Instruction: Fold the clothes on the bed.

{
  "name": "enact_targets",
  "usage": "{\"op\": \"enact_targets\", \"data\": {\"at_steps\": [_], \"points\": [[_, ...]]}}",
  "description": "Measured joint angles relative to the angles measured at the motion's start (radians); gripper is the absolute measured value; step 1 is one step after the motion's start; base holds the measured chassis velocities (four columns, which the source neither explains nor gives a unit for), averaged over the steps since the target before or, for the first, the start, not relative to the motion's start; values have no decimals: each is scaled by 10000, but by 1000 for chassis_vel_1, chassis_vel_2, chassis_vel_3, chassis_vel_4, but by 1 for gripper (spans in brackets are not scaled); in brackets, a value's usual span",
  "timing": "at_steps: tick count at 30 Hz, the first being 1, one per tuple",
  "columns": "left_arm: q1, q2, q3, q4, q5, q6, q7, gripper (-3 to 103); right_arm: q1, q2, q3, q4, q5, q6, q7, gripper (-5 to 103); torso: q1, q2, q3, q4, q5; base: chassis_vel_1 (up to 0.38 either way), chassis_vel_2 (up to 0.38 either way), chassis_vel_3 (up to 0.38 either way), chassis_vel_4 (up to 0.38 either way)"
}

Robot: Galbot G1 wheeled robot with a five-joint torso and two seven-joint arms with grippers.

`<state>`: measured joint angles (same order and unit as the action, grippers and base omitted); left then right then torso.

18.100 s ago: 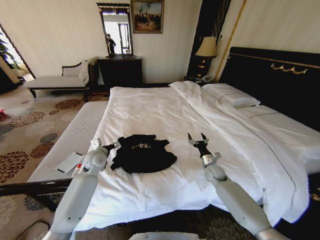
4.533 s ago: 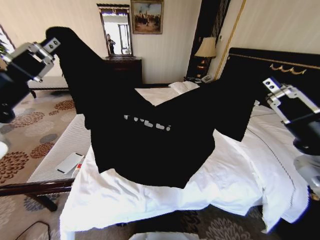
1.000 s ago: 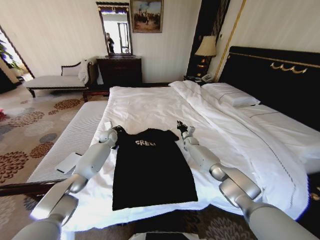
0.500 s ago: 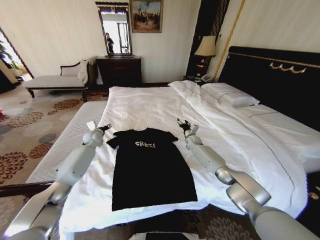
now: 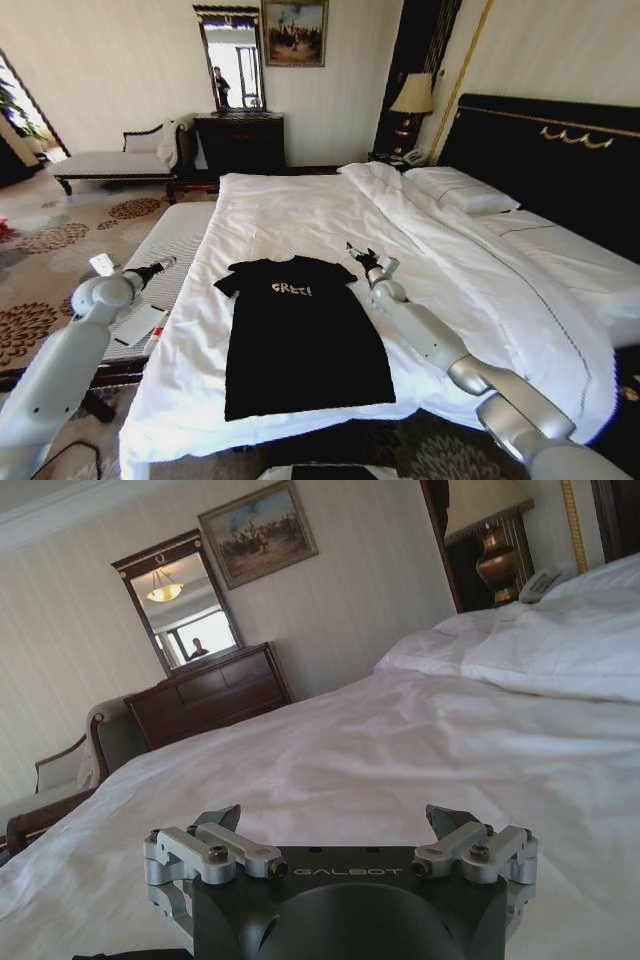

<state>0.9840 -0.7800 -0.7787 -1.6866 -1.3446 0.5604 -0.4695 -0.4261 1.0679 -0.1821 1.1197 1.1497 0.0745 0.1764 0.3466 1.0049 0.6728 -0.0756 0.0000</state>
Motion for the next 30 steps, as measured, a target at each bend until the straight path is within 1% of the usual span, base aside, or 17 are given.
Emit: {"op": "enact_targets", "data": {"at_steps": [1, 4, 5, 6, 9, 10, 12, 16, 17, 19, 20, 21, 23, 27, 28, 29, 30], "points": [[224, 114, -348, 23, 144, 32, -14, 100, -21, -41, -10, 204, 465, -313, 174, 100, -1, 1, 0, 3, 0, 0, 0, 0, 0], [655, 631, -1163, 548, 504, -121, -102, 100, -56, 11, -18, 770, 1575, -1531, 1396, 100, -3, 1, -1, 10, -2, 0, 0, 0, 0], [655, 631, -1163, 548, 504, -121, -102, 100, -56, 11, -18, 770, 1575, -1531, 1396, 100, -3, 1, -1, 10, -2, 0, 0, 0, 0], [673, 739, -1316, 689, 509, -195, -167, 100, -62, 65, -20, 830, 1754, -1735, 1658, 100, -3, 1, -1, 11, -2, 0, 0, 0, 0], [740, 1148, -2012, 1084, 224, -281, -379, 100, -62, 360, -46, 891, 2177, -2474, 2843, 100, 1, 0, 0, 7, -3, 0, 0, 0, 0], [740, 1148, -2012, 1084, 224, -281, -379, 100, -62, 360, -46, 891, 2177, -2474, 2843, 100, 1, 0, 0, 7, -3, 0, 0, 0, 0], [926, 1353, -2491, 1138, 9, -213, -393, 100, -93, 459, -19, 958, 2344, -2759, 3240, 100, 2, -1, 1, 4, 0, 0, 0, 0, 0], [1338, 1583, -3086, 1165, -156, -179, -389, 100, -214, 494, 52, 979, 2332, -2906, 3313, 100, 1, -1, 1, 0, 0, 0, 0, 0, 0], [1483, 1633, -3215, 1154, -174, -176, -385, 100, -271, 516, 96, 960, 2273, -2917, 3314, 100, 0, 0, 0, 5, -1, 0, 0, 0, 0], [1561, 1662, -3266, 1116, -181, -174, -385, 100, -334, 537, 160, 940, 2233, -2917, 3310, 100, 0, -1, 0, 8, -2, 0, 0, 0, 0], [1581, 1675, -3267, 1077, -183, -167, -386, 100, -394, 554, 223, 939, 2212, -2917, 3293, 103, 1, 0, 0, 8, -2, 0, 0, 0, 0], [1585, 1686, -3252, 1031, -182, -163, -390, 100, -444, 567, 276, 935, 2191, -2895, 3254, 100, 1, -1, 0, 6, -2, 0, 0, 0, 0], [1584, 1692, -3229, 990, -183, -156, -395, 100, -481, 584, 315, 918, 2164, -2854, 3187, 100, 1, -1, 0, 0, -1, 0, 0, 0, 0], [1506, 1739, -3138, 937, -185, -148, -478, 100, -510, 646, 408, 761, 2042, -2687, 2932, 79, 1, -1, 1, 0, 0, 0, 0, 0, 0], [1506, 1739, -3138, 937, -185, -148, -478, 100, -510, 646, 408, 761, 2042, -2687, 2932, 79, 1, -1, 1, 0, 0, 0, 0, 0, 0], [1487, 1759, -3133, 947, -198, -147, -483, 100, -510, 648, 414, 722, 2023, -2661, 2908, 74, 2, -1, 1, 2, 1, 0, 0, 0, 0], [1474, 1775, -3134, 964, -222, -148, -491, 100, -508, 645, 423, 692, 2016, -2647, 2891, 74, 1, -1, 1, 4, 0, 0, 0, 0, 0]]}}
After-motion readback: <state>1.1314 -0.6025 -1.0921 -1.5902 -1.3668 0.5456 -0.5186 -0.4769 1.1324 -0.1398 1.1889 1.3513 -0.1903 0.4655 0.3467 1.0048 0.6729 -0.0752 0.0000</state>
